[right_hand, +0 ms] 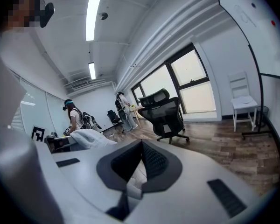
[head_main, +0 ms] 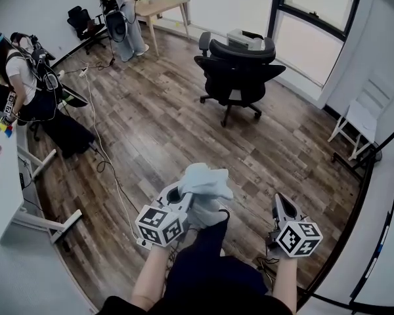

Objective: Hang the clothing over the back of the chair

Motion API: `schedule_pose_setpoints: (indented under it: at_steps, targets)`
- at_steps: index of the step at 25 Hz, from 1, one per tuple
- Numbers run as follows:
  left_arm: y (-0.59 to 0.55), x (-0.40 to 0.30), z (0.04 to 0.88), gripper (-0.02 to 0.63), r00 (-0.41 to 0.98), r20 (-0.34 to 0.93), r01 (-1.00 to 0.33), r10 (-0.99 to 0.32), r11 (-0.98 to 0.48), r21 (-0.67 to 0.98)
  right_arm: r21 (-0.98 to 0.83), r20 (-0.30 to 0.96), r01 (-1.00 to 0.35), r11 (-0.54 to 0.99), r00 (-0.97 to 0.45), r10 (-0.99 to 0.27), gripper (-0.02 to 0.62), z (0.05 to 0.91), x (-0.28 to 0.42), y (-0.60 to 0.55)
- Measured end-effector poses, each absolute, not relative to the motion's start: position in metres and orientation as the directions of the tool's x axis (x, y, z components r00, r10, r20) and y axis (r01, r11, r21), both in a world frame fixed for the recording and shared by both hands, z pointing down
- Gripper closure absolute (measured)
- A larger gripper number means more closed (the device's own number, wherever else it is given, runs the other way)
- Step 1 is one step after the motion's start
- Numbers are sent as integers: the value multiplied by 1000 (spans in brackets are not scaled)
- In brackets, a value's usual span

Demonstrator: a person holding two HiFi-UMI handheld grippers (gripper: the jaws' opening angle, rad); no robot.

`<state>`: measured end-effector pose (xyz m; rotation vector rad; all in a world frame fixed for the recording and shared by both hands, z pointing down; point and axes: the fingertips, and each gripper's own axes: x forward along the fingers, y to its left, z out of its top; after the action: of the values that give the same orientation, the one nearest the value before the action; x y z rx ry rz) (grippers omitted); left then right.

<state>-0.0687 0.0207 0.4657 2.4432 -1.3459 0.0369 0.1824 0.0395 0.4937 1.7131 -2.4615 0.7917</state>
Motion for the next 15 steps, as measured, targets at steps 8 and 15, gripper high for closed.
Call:
schedule_pose_setpoints:
  at_steps: [8,15]
  targets:
    - [0,-73,475,589,536,215,-835,-817,-474,280,-383,332,-888,255,-390,-859,595,504,181,15]
    - [-48,-66,472,589,536,213,-834,-817,-473,284,-375,337,-893,248,-380,-861,595,497,190,-26]
